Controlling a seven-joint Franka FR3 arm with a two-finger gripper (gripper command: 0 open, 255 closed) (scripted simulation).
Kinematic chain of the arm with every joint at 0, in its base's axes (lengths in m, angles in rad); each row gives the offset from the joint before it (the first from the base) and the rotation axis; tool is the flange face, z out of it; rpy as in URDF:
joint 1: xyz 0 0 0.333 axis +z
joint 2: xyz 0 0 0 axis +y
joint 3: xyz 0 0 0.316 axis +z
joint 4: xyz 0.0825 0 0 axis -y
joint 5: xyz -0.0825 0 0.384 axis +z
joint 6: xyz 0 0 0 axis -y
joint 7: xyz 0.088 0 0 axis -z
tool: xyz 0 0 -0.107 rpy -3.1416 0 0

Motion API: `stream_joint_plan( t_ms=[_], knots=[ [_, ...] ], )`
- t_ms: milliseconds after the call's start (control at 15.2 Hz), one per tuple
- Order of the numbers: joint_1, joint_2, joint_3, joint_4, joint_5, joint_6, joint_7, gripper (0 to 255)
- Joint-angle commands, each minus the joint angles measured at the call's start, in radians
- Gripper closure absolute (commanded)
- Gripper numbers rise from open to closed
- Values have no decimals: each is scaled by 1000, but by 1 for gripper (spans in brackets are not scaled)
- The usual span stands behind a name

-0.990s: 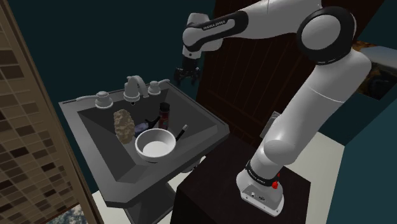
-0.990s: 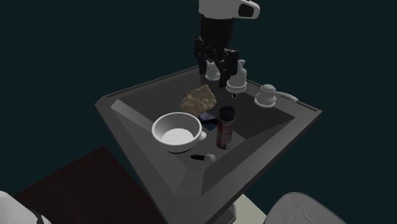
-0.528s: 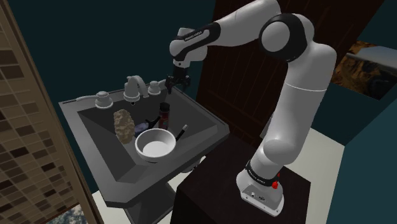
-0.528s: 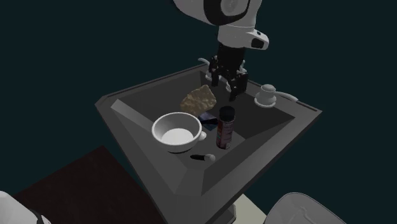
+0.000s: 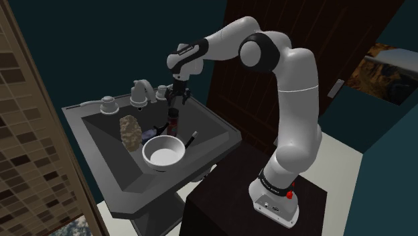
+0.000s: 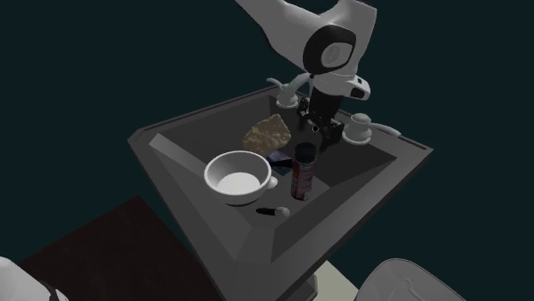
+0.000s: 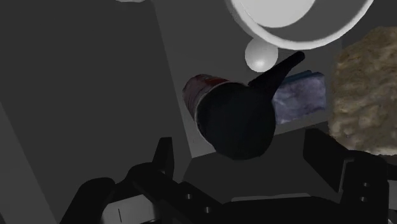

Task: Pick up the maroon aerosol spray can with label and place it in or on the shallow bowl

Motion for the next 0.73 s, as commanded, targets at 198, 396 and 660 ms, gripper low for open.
stream_joint_plan(
  t_ms=[198, 396, 660],
  knots=[
    [-17, 139, 18, 123, 31, 2, -4, 0],
    [-16, 160, 22, 116, 36, 31, -7, 0],
    [-14, 180, 26, 112, 41, 55, -10, 0]
  ],
)
